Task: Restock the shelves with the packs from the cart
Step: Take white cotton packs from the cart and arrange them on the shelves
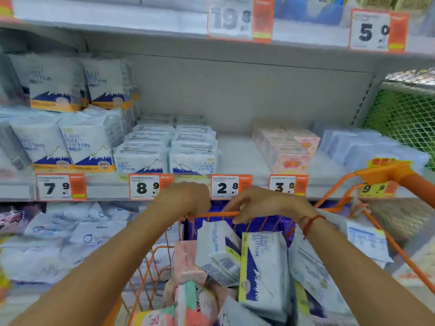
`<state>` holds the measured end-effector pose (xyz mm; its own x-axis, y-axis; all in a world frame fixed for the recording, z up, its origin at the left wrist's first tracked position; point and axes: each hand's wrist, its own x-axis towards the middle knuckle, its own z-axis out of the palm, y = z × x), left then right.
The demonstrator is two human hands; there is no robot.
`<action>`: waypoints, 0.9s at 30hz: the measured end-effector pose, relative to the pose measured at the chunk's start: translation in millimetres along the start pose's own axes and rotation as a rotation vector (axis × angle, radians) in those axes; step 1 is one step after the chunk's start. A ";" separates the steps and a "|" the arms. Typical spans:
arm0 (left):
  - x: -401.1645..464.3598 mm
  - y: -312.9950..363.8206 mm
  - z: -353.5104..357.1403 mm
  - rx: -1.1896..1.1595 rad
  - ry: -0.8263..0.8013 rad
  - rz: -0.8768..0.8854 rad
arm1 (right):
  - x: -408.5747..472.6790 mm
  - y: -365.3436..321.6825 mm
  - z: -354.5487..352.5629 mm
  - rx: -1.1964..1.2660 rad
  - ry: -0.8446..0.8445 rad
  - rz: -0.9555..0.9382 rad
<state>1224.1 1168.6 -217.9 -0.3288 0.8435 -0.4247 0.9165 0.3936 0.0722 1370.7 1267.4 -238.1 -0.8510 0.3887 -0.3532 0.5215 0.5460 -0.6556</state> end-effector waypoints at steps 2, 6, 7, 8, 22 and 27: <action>-1.7 -2.2 7.2 0.050 0.164 0.017 | -1.3 1.1 0.0 0.071 0.042 -0.014; -11.3 1.4 17.8 0.012 0.383 0.029 | -10.7 -7.2 1.3 0.002 0.138 0.006; -14.2 3.7 21.2 0.002 0.367 0.009 | -13.7 -11.0 1.1 -0.097 0.208 0.027; -18.7 7.1 23.9 0.011 0.345 -0.024 | -17.1 -17.1 0.2 -0.210 0.289 0.046; -41.9 -1.3 56.4 -0.386 0.060 0.033 | -73.2 -22.6 53.6 -0.630 0.039 0.542; -39.3 -19.3 46.4 -0.493 -0.085 0.109 | -65.2 -6.9 45.7 -0.226 0.110 0.455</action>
<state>1230.0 1110.9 -244.5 -0.1988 0.8645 -0.4617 0.7208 0.4482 0.5287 1419.7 1204.3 -241.0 -0.5299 0.6930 -0.4889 0.8478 0.4459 -0.2869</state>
